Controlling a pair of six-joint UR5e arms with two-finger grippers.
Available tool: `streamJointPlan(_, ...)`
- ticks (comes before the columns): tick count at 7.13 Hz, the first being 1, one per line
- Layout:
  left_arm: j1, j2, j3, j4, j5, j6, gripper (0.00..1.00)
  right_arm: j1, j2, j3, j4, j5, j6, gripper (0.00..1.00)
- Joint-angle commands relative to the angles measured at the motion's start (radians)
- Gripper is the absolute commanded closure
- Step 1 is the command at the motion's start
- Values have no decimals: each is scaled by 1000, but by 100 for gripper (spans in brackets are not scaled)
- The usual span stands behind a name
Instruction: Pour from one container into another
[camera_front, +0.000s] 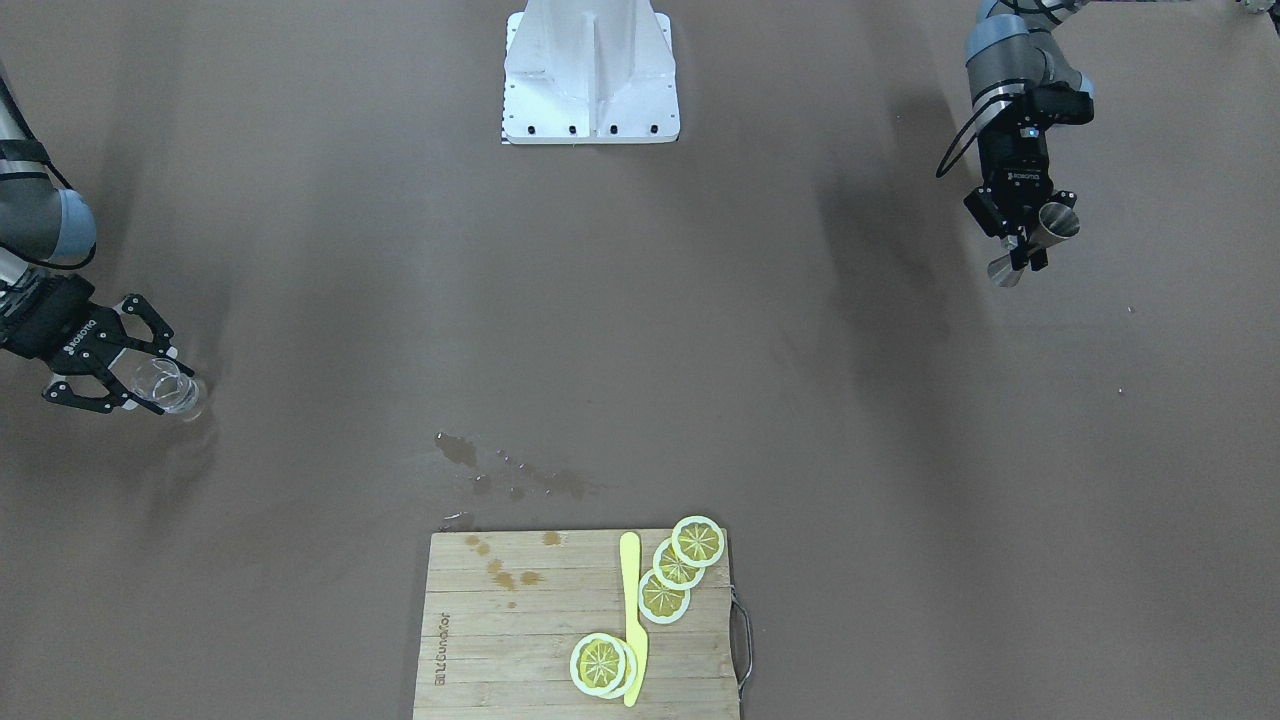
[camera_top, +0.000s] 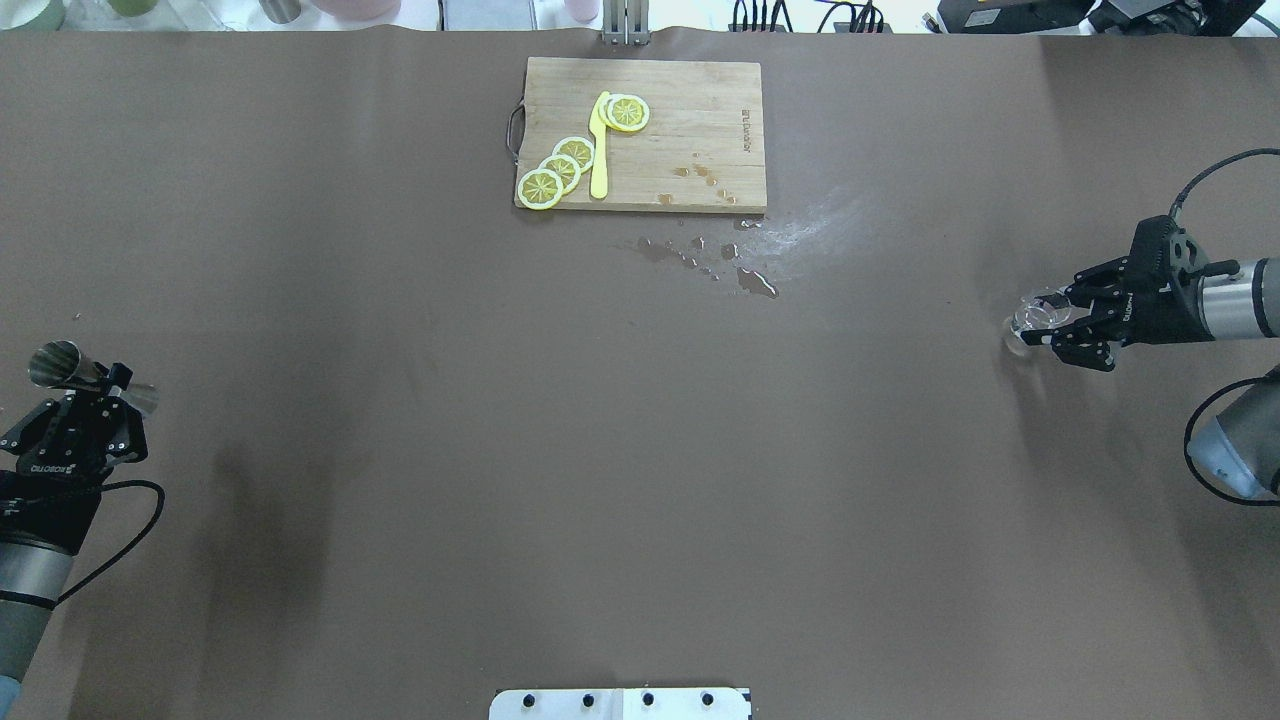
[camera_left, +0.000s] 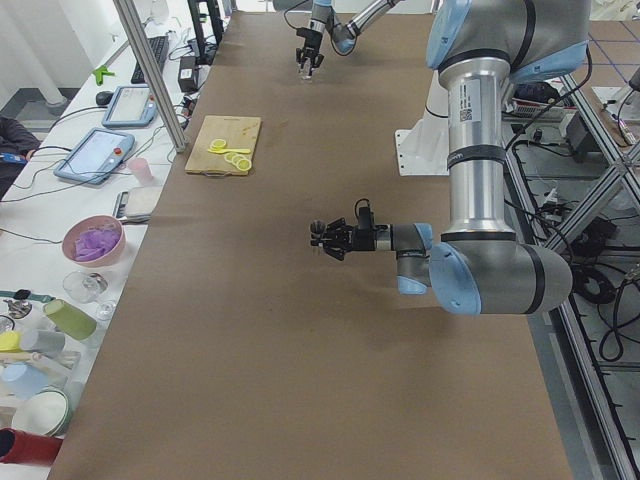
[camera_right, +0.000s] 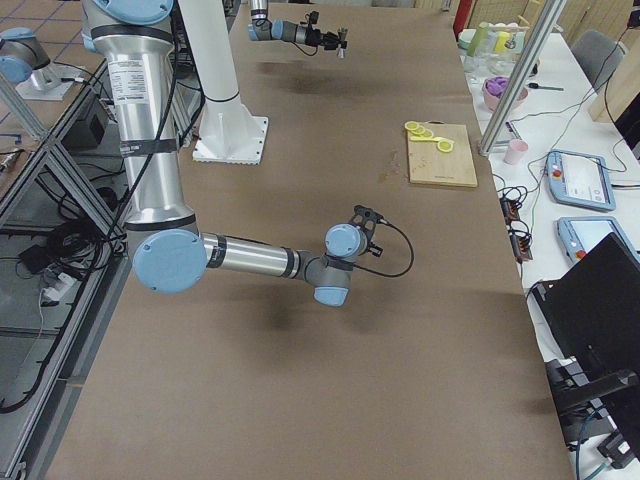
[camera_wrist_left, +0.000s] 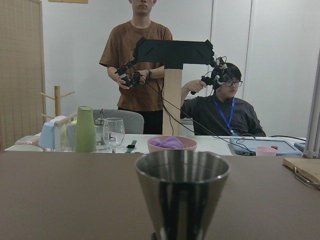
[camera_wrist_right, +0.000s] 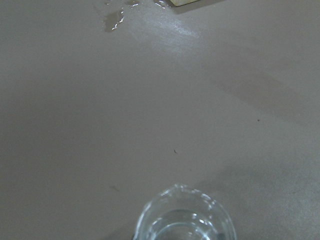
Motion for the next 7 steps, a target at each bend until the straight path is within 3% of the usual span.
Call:
streamJointPlan(1, -5, -4, 3, 19, -3, 0, 100, -3, 0, -8, 0, 1, 0, 100)
streamJointPlan(4, -3, -27, 33, 33, -10, -5, 100, -4, 0, -14, 0, 1, 0, 100)
streamJointPlan(7, -3, -65, 84, 35, -10, -54, 80, -6, 0, -14, 0, 1, 0, 100)
